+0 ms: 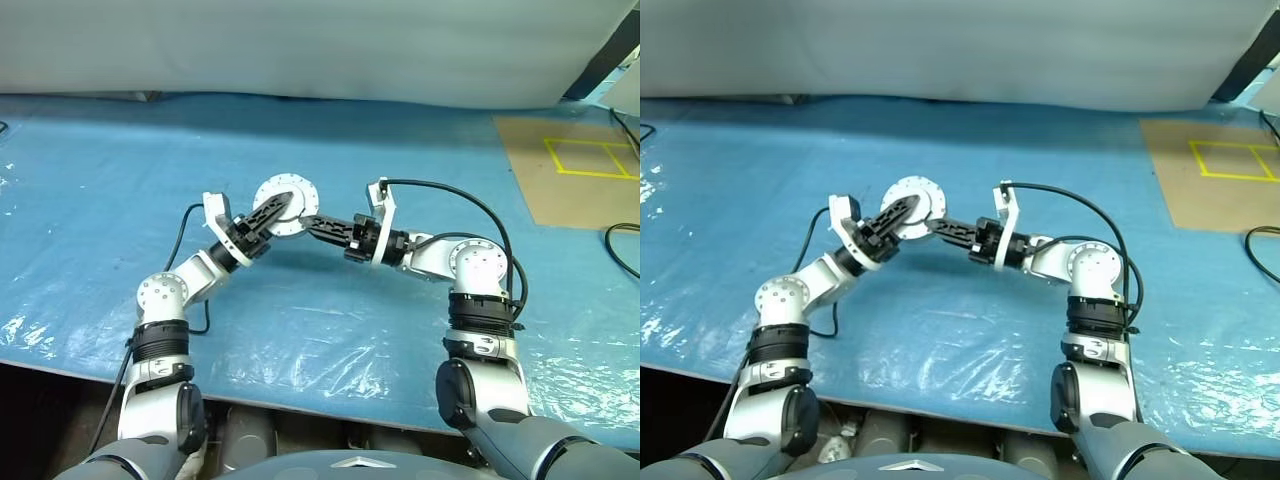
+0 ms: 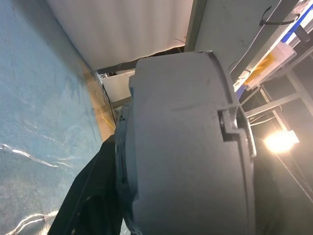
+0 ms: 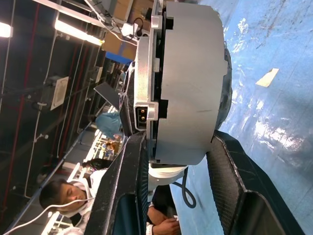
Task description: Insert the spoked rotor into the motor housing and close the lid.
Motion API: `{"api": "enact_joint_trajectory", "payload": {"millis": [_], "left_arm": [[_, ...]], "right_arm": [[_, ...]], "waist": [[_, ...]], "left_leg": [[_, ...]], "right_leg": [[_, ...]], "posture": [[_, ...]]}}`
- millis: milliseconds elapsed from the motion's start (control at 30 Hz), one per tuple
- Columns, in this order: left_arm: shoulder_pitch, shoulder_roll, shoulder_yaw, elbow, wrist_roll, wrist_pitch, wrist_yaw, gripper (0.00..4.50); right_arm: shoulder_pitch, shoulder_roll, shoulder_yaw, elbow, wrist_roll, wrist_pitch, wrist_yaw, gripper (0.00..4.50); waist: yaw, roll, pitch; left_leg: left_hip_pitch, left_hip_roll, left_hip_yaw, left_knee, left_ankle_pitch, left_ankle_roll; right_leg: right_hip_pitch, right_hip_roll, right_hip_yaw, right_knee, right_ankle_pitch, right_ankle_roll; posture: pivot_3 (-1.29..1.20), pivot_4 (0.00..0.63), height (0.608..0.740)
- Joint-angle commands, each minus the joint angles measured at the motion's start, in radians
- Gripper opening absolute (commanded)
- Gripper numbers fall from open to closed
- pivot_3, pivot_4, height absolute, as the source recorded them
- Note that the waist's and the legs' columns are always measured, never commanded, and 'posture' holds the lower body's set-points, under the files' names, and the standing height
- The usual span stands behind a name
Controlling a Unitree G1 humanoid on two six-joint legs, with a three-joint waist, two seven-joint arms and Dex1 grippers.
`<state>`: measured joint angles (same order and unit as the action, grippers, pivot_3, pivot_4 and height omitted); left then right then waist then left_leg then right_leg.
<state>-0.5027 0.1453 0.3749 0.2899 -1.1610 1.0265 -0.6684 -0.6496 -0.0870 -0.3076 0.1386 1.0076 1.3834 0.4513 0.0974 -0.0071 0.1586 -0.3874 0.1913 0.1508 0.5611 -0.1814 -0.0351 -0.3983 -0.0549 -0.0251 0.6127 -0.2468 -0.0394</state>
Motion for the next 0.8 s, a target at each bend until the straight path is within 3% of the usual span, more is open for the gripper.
{"api": "enact_joint_trajectory", "payload": {"millis": [33,267,467,800], "left_arm": [[-0.012,-0.011,-0.016,-0.095,-0.034,0.012,-0.007,2.62],[0.022,-0.022,-0.012,-0.133,-0.043,0.012,0.02,2.62],[-0.022,-0.029,0.03,-0.099,-0.052,-0.041,0.051,2.62],[-0.09,0.027,0.185,-0.035,-0.032,-0.258,0.175,2.62]], "right_arm": [[-0.019,0.014,0.0,-0.044,0.045,-0.008,0.012,1.38],[0.005,0.011,0.023,-0.094,-0.001,-0.074,-0.022,1.38],[-0.002,0.009,0.01,-0.062,0.037,-0.041,-0.016,3.25],[0.008,-0.01,0.015,-0.073,0.038,-0.069,-0.01,3.25]], "waist": [[0.0,0.0,0.0],[-0.001,0.0,0.0],[0.0,0.0,0.0],[-0.004,0.0,0.0]], "left_leg": [[0.0,0.0,0.0,0.0,0.0,0.0],[0.0,0.0,0.0,0.0,0.0,0.0],[0.0,0.0,0.0,0.0,0.0,0.0],[0.0,0.0,-0.001,0.0,0.0,0.0]], "right_leg": [[0.0,0.0,0.0,0.0,0.0,0.0],[0.0,0.0,0.0,0.0,0.0,0.0],[0.0,0.0,0.0,0.0,0.0,0.0],[0.0,0.001,0.0,-0.001,0.0,0.0]], "posture": [[0.0,0.15,0.74],[0.0,0.15,0.74],[0.0,0.15,0.74],[0.0,0.15,0.74]]}}
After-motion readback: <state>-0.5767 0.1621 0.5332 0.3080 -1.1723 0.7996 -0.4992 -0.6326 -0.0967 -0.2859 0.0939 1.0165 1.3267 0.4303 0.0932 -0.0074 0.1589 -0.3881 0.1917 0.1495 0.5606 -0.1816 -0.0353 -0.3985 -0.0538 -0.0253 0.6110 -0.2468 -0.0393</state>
